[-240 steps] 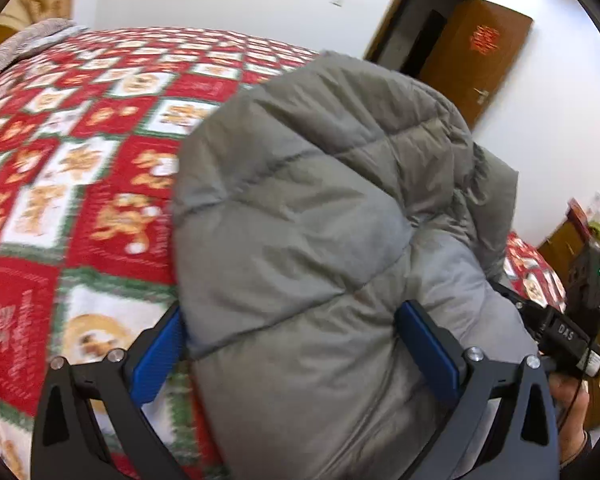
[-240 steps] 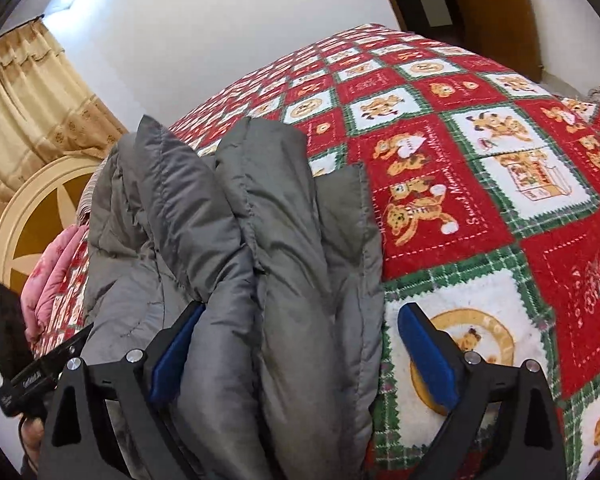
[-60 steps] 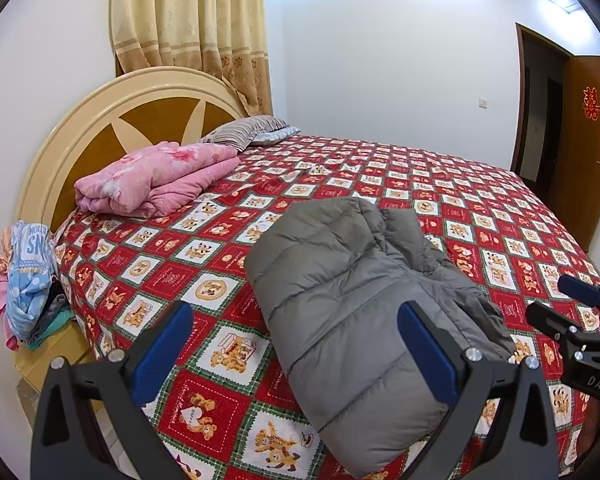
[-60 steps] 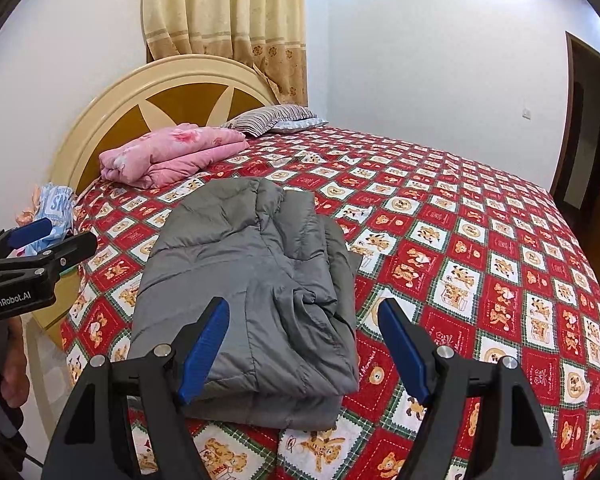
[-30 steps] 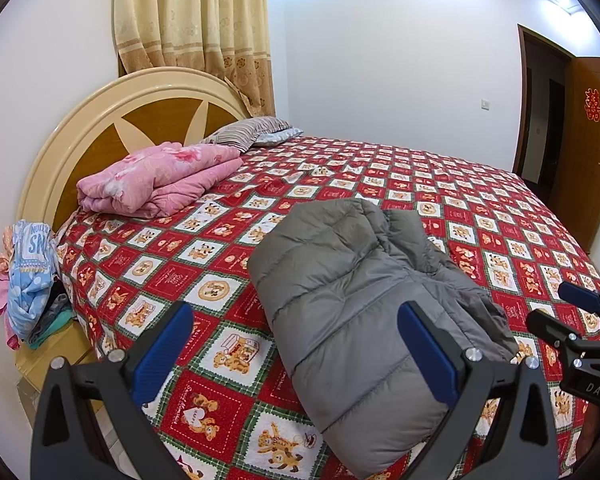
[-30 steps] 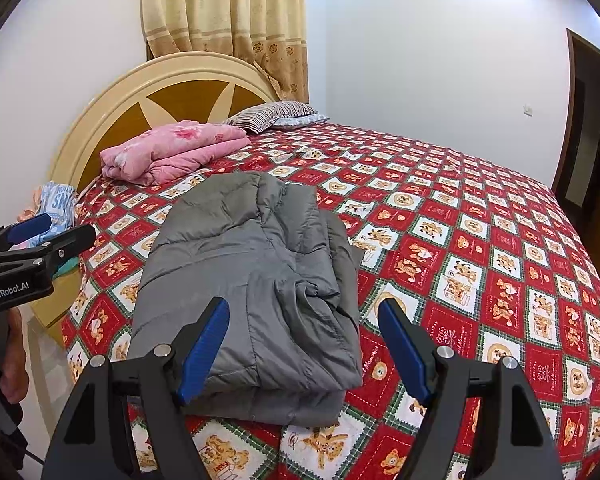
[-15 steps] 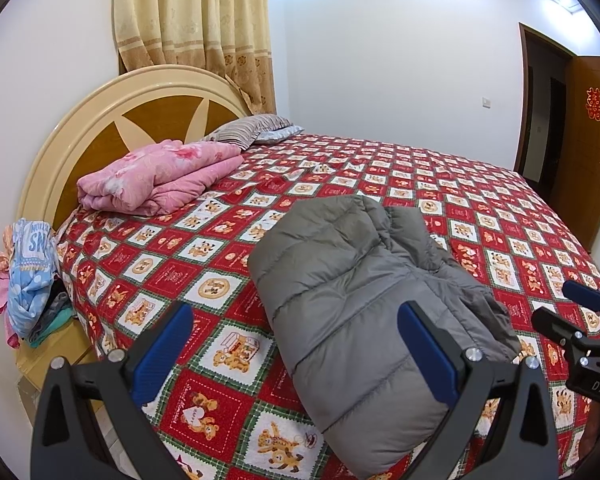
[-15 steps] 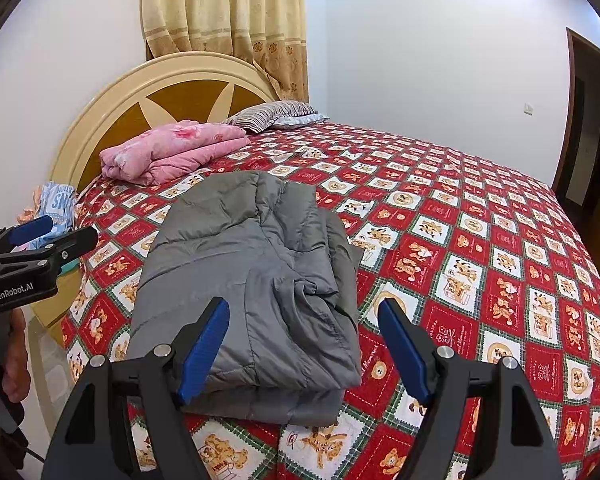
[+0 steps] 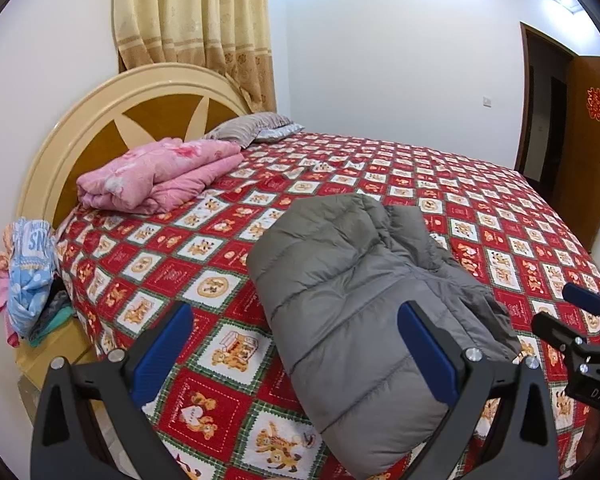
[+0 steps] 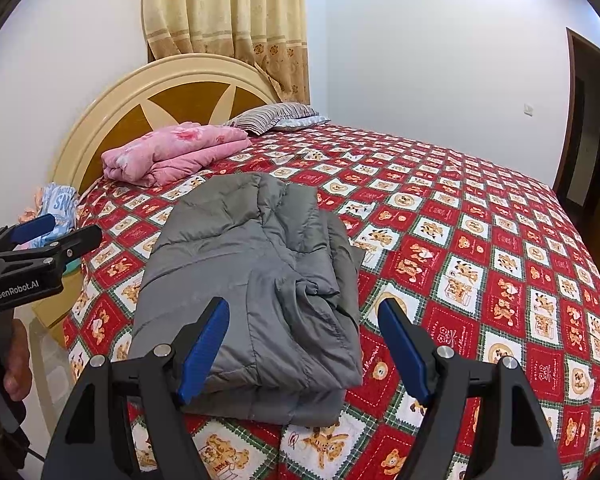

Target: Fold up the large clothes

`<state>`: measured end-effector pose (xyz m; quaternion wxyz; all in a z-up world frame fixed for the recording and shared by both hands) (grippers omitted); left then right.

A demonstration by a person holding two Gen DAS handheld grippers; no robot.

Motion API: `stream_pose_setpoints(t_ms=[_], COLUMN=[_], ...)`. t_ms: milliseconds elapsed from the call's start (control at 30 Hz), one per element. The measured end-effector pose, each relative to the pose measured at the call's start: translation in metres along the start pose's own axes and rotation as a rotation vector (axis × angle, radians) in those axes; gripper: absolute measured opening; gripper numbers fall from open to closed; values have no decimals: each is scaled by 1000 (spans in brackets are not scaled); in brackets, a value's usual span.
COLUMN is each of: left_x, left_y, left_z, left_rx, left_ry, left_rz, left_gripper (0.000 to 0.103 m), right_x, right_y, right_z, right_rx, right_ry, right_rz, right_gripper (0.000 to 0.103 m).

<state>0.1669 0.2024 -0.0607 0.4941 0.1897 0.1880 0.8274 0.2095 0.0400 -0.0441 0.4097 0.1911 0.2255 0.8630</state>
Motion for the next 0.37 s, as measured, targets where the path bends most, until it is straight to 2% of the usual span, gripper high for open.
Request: stream_pose_setpoints(t_ms=[133,367], left_x=[0,-11], left_y=[-4,6], left_z=[-5,-8], left_rx=[25,-36], left_ry=[7,-41], left_rz=[-26,-31], left_gripper=[103,103], right_x=[2,4], right_y=[-1,-2], right_z=[-1,-5], right_rx=[6,12], right_ry=[-2,5], right_rz=[7,16], right_gripper=[77,77])
Point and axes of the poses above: each gripper's, at about its wrist camera, not at the fingertips, and y roughly against the way its jaws point, x to its left, z to its top, the point moved 4 cm from there along -y, roughly the way its jaws point, and after that the axes turned 13 degrees about z, right-handed, at the moved point
